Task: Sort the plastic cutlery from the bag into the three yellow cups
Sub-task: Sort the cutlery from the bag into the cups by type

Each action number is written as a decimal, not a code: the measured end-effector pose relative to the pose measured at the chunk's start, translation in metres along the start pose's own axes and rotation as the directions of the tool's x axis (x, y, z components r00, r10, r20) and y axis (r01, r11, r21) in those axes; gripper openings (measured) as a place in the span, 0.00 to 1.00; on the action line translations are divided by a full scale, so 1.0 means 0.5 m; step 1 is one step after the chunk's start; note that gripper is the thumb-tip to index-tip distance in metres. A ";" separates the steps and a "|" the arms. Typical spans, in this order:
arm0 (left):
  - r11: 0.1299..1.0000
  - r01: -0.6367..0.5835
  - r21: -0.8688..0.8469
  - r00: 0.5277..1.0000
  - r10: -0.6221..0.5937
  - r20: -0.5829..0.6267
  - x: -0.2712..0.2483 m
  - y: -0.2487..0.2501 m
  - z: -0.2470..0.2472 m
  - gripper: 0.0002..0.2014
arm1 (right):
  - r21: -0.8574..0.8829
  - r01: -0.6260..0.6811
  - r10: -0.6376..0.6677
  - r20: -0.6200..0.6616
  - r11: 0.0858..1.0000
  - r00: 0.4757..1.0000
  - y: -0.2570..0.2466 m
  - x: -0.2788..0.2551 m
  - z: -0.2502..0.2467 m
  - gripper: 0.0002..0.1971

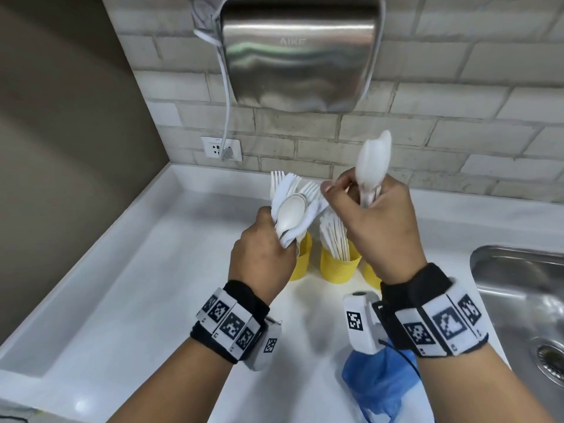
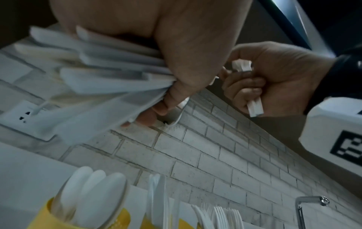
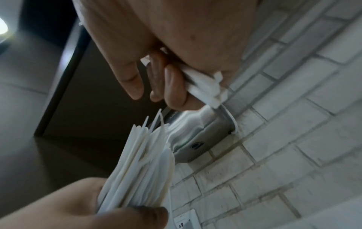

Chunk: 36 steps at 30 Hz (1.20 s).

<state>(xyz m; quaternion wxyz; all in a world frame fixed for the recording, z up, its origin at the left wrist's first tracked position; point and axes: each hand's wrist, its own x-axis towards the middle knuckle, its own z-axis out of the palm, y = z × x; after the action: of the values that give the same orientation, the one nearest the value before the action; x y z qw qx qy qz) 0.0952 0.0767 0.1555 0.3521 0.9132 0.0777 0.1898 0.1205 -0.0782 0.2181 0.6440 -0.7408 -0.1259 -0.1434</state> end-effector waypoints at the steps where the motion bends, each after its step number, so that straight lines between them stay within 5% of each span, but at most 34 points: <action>1: 1.000 0.000 0.008 1.000 0.000 0.003 0.000 0.002 0.000 0.13 | -0.078 0.044 -0.042 0.026 0.996 0.999 -0.003 -0.005 0.002 0.08; 5: 1.000 -0.010 0.018 1.000 0.010 -0.003 -0.004 0.011 0.000 0.12 | -0.325 0.185 -0.163 0.091 0.928 0.982 -0.009 -0.018 0.003 0.04; 12: 0.999 -0.022 0.043 1.000 0.023 -0.008 -0.005 0.021 0.004 0.11 | -0.571 0.282 -0.270 0.107 0.771 0.957 0.007 -0.020 0.026 0.16; 16: 0.999 -0.030 0.035 0.999 0.031 -0.018 -0.005 0.020 0.007 0.11 | -0.595 0.288 -0.307 0.072 0.750 0.949 0.012 -0.030 0.037 0.04; 21: 0.997 -0.027 0.074 1.000 0.027 -0.004 -0.006 0.017 0.009 0.12 | -0.612 0.195 -0.185 0.081 0.766 0.979 0.013 -0.026 0.043 0.12; 24: 0.998 -0.033 0.062 0.999 0.033 -0.010 -0.008 0.016 0.008 0.12 | -0.586 0.167 -0.136 0.098 0.793 0.986 0.009 -0.017 0.043 0.05; 29: 0.997 -0.053 0.055 0.998 0.054 -0.016 -0.003 0.015 -0.001 0.14 | -0.342 0.065 -0.103 -0.092 0.937 0.990 -0.011 0.003 0.030 0.09; 36: 0.998 -0.042 0.051 0.999 0.043 -0.021 -0.006 0.015 0.002 0.14 | -0.391 0.102 -0.108 0.009 0.915 0.994 -0.003 0.001 0.022 0.15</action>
<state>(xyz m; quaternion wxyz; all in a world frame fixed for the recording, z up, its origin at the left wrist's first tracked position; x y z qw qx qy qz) 0.0928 0.0696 0.1588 0.3239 0.9211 0.0668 0.2055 0.1211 -0.0670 0.2186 0.4756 -0.8455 -0.1301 -0.2048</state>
